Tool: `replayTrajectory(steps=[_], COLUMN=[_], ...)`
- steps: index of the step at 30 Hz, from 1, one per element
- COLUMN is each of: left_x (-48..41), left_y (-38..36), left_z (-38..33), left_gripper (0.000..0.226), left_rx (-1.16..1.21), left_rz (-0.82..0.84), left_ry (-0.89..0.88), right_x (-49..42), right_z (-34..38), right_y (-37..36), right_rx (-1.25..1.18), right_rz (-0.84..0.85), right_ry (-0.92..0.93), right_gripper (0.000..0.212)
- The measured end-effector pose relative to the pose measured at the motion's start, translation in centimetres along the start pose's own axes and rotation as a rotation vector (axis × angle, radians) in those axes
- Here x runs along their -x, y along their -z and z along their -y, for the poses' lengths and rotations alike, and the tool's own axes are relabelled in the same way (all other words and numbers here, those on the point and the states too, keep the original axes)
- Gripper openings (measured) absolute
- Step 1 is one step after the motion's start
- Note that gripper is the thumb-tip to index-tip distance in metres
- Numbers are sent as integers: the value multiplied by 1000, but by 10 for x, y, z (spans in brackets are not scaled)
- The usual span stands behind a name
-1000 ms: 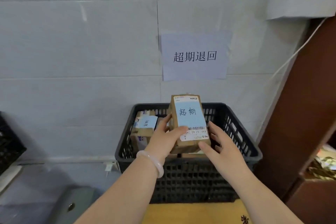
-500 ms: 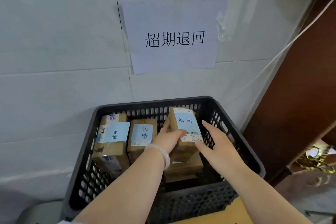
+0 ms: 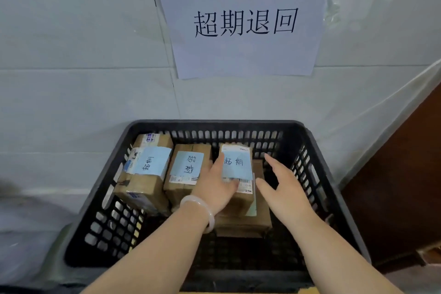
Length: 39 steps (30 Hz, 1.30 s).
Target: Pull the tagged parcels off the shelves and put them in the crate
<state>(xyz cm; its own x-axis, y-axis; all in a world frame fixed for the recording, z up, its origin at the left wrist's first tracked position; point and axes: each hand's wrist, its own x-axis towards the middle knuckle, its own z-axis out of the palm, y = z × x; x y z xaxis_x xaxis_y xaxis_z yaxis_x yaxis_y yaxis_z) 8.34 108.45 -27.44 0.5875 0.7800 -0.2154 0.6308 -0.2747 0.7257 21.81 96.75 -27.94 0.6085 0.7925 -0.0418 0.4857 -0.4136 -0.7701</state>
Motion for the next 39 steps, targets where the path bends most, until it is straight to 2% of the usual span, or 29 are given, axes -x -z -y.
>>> replayTrajectory(steps=[2,5,8,15,21,24,27,33,39], left_x=[6,11,6,-17,29,79,134,247,391], left_y=[5,6,4,5,34,59,80,124,171], left_z=[1,5,7,7,15,37,65,117,176], left_gripper=[84,73,66,67,82,85,86,87,86], left_rx=[-227,-546,-717,-684,-703,-723,-736,-758,-780], left_rz=[18,40,35,12,-189,-404,-568,-724,-882], left_ry=[-54,-186,-189,-88,-94,-78,14,242,497], right_x=[-1,-3,-1,2,11,20,39,113,213], right_z=[-2,-2,2,3,13,32,66,151,234], right_y=[0,-4,-7,-9,-6,-10,-29,-101,-189], right_rx=[-27,0,40,141,300,420,450,344,251], right_rz=[1,27,47,140,154,126,167,375,516], right_ry=[4,55,116,185,324,462,649,1038,1324], right_gripper=[65,63,63,74,81,88,92,91,93])
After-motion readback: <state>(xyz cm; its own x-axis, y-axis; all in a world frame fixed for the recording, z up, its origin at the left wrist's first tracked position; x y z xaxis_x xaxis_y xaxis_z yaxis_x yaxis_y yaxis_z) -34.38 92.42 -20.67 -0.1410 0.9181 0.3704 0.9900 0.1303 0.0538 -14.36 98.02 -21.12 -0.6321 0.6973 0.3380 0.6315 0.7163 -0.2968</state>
